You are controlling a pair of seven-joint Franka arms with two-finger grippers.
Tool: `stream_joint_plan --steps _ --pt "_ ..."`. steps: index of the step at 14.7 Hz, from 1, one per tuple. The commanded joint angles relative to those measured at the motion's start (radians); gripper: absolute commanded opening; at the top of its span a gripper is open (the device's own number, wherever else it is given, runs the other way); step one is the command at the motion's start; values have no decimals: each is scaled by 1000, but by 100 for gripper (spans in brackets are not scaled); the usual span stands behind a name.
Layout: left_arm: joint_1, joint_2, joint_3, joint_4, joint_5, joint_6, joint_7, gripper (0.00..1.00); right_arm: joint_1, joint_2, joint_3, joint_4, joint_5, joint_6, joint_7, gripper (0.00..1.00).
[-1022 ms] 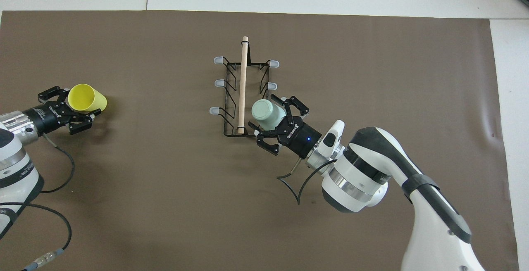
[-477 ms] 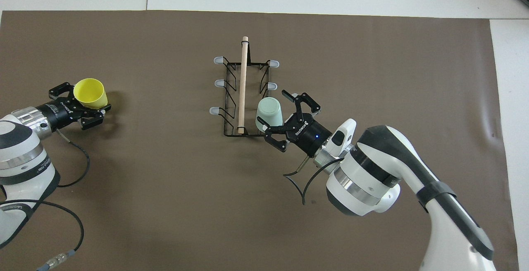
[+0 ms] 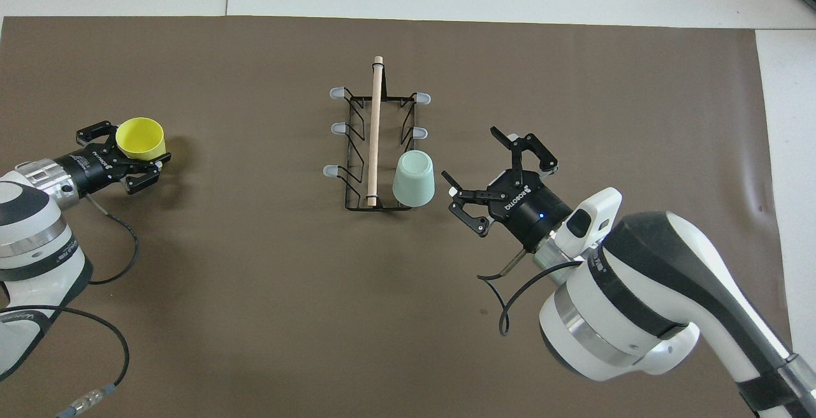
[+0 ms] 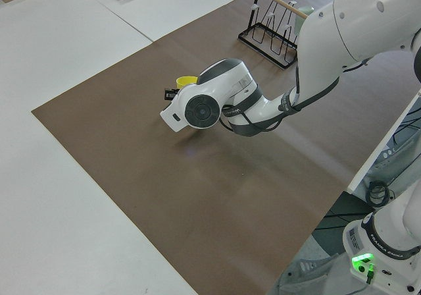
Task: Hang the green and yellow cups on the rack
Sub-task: 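Open the right gripper and withdraw while the left gripper lifts the yellow cup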
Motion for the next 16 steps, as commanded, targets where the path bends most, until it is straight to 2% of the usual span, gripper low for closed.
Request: stream_joint_plan --steps 1,4,8,11,14,16 --pt "-15 -21 11 22 -21 14 17 0 -50 15 2 -1 -189 7 7 100" --pt "-14 -64 19 50 5 24 2 0 -121 28 0 -5 -395 7 7 100" --pt "-15 -139 11 87 236 43 2 0 -201 44 0 -4 -602 -8 19 100" --pt "-23 -206 -29 84 379 44 -4 0 -253 48 -3 -4 -705 -32 53 100" --pt "-23 -285 -85 81 580 44 -70 0 -337 51 -6 -4 -900 -136 128 100" --pt "-23 -315 -153 81 744 44 -134 0 -411 51 -6 5 -1103 -257 268 100"
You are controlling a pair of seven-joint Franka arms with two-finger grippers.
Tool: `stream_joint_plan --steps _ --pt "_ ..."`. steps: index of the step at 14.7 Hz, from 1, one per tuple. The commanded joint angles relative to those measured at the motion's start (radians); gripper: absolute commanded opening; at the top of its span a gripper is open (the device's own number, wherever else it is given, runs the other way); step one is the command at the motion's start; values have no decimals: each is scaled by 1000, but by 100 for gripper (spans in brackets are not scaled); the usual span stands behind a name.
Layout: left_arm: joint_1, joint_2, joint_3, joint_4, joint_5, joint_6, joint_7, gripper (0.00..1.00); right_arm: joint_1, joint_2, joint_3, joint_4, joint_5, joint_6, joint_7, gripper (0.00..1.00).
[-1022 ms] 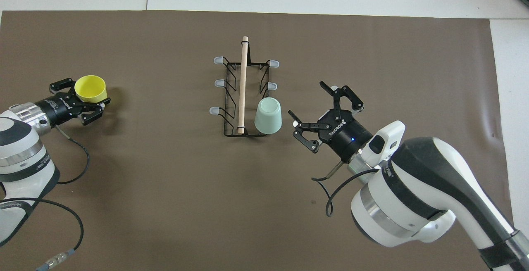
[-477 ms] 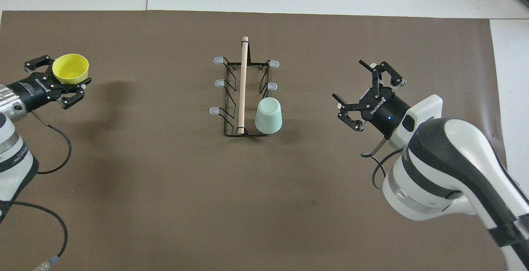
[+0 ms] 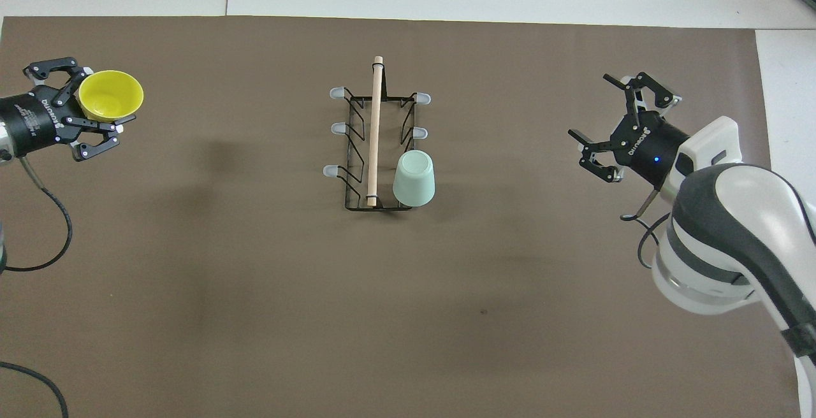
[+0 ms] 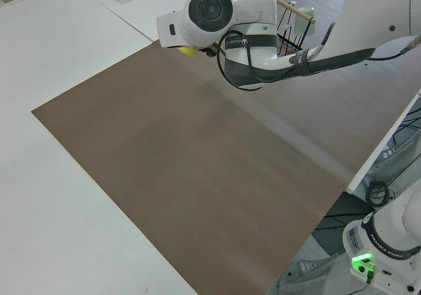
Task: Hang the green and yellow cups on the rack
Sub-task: 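Open the right gripper and withdraw while the left gripper lifts the yellow cup, then carry the yellow cup with the left gripper to the rack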
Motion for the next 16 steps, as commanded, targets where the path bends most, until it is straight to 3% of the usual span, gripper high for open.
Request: stream_joint_plan --steps 1,5,7,10,16 --pt "-10 -74 -86 -25 215 21 -91 0 -107 5 6 27 -265 -176 202 100" --pt "-10 -134 -240 -36 525 22 -235 0 -203 -7 5 119 -664 -379 564 100" --pt "-8 -137 -319 -36 738 24 -347 0 -204 -9 3 158 -794 -434 713 100" --pt "-8 -136 -392 -37 922 62 -476 0 -197 -9 5 184 -986 -442 935 100" --pt "-11 -111 -521 -63 1447 68 -783 0 -185 -10 12 199 -1302 -442 1445 100"
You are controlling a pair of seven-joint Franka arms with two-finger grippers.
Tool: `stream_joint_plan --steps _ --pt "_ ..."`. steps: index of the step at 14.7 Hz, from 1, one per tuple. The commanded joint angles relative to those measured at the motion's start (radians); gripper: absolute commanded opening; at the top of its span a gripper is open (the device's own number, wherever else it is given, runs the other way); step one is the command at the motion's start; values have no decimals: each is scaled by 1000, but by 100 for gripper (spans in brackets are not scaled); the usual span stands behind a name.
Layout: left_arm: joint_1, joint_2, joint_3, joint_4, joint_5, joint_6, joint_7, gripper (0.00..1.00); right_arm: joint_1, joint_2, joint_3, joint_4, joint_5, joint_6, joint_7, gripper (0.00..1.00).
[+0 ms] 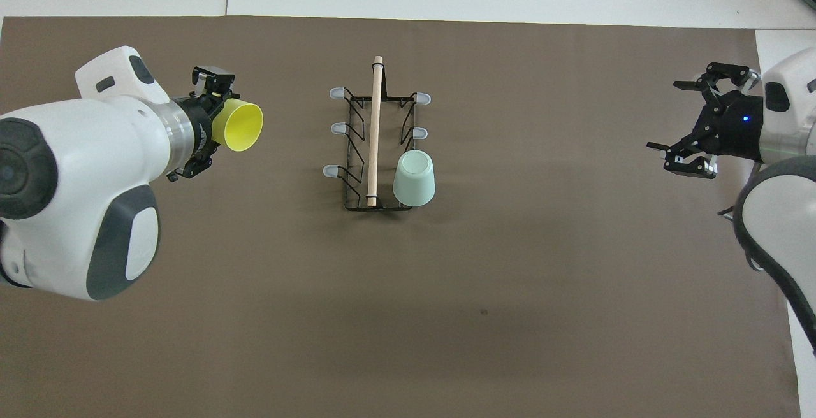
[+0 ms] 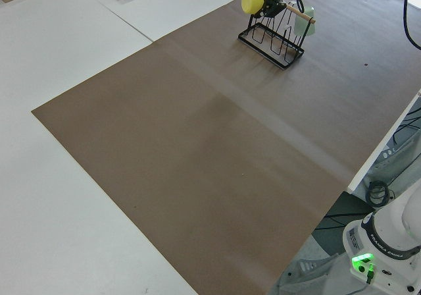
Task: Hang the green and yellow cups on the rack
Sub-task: 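Carry the yellow cup with the left gripper to the rack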
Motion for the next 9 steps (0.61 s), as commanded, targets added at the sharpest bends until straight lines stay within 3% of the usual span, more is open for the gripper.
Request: stream_joint_plan --steps 1,3,4,9 --pt "0 13 -54 -38 227 27 -143 0 -3 -3 8 13 -96 -21 208 100" --pt "0 40 -88 -43 498 27 -278 0 -3 -4 17 16 -160 -42 339 100" --pt "-2 40 -103 -52 562 24 -323 0 -1 -10 20 27 -198 -81 412 100" --pt "-6 42 -178 -95 670 -32 -358 0 49 -15 20 166 -287 -375 842 100"
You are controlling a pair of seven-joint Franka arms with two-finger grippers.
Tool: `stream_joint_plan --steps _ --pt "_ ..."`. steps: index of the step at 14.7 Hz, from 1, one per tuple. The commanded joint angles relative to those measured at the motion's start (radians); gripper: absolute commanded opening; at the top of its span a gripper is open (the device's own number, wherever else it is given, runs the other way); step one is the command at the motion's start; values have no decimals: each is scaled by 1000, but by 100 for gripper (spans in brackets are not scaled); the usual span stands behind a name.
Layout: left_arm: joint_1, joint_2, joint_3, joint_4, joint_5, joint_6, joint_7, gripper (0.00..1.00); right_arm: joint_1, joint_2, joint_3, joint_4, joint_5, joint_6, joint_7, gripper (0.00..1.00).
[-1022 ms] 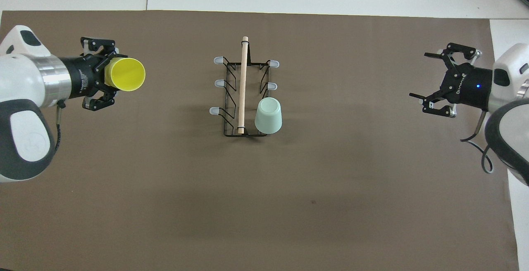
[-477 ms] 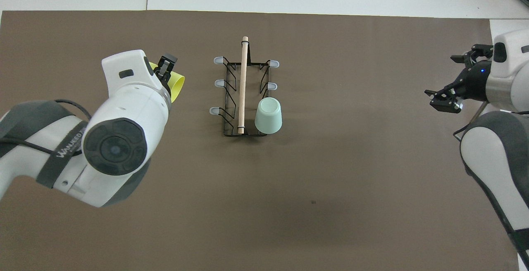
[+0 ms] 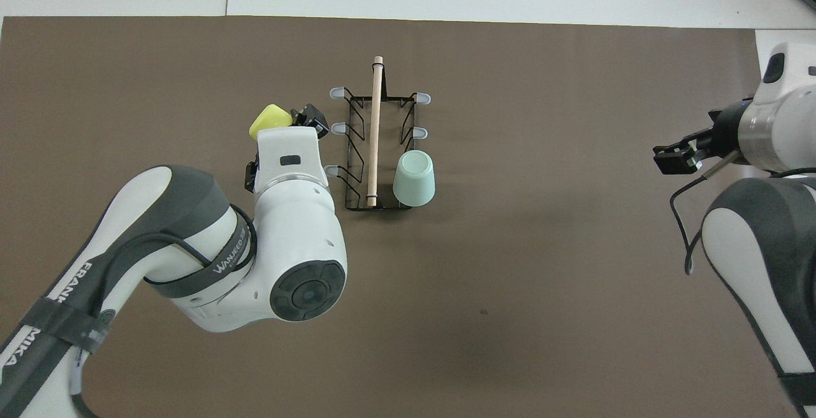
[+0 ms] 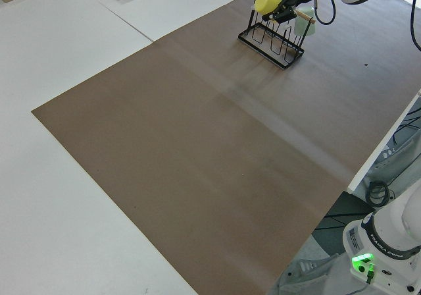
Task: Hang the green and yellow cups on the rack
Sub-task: 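Carry the yellow cup with the left gripper to the rack, then lower the yellow cup onto a rack peg with the left gripper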
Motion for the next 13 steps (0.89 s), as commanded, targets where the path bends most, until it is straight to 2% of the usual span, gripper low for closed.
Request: stream_joint_plan --steps 1,4,9,10,13 --pt "-5 -14 -24 -34 64 -19 -51 0 18 -4 4 92 -38 -154 192 100" --pt "-13 12 -50 -47 174 -67 -107 0 41 -4 12 190 -27 -344 357 100" --pt "-33 49 -125 -47 245 -189 -215 0 26 -3 1 322 42 -580 476 100" --pt "-33 53 -138 -47 252 -211 -230 0 15 0 -1 344 66 -619 503 100" --pt "-37 79 -153 -48 266 -223 -272 0 -18 -3 -2 324 97 -617 522 100"
